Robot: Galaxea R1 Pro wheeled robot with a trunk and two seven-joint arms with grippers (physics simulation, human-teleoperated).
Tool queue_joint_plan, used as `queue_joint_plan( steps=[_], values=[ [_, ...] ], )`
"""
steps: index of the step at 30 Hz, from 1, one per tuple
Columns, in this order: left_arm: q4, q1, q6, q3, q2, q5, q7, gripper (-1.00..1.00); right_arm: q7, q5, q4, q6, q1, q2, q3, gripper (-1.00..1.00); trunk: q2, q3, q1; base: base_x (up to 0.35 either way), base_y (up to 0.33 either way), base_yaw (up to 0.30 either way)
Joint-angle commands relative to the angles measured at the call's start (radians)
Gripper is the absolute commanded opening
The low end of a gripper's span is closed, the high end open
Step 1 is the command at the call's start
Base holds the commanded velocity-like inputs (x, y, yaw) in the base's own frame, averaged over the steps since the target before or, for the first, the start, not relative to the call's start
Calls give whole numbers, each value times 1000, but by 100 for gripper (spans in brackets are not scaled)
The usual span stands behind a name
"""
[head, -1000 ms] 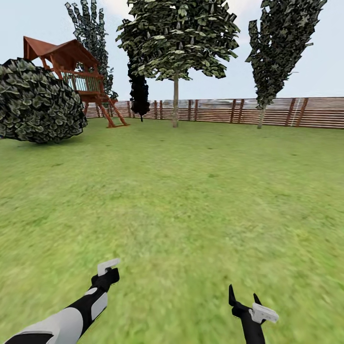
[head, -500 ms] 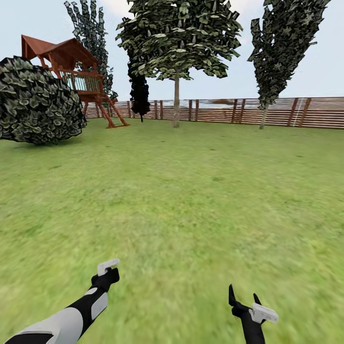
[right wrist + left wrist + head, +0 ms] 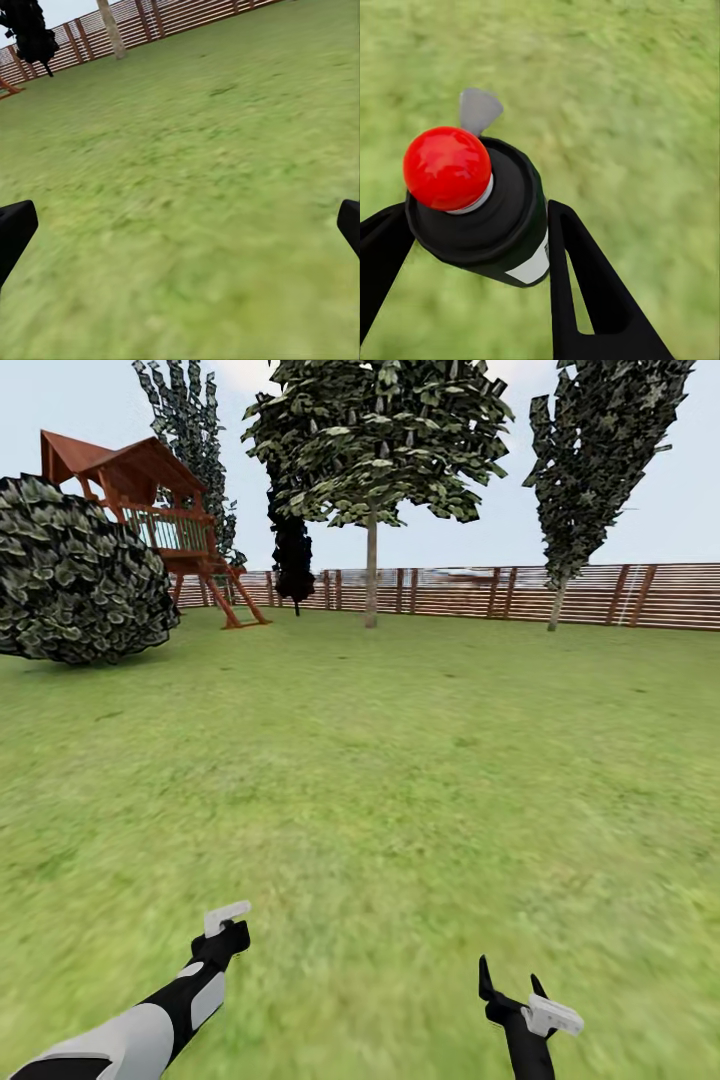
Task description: In the garden, pick up the pesticide atomizer on the floor and spray pesticide onto both trees until each tree trunk is fully covered.
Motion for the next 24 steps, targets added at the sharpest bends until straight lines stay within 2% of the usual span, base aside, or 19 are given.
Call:
queue_joint_plan(
  steps=[1, 24],
  values=[
    [0, 0, 0, 0, 0, 0, 0, -100, 0, 0, 0, 0, 0, 0, 0, 100, 0, 0, 0, 335, 113, 0],
    [0, 0, 0, 0, 0, 0, 0, -100, 0, 0, 0, 0, 0, 0, 0, 100, 0, 0, 0, 335, 113, 0]
  ],
)
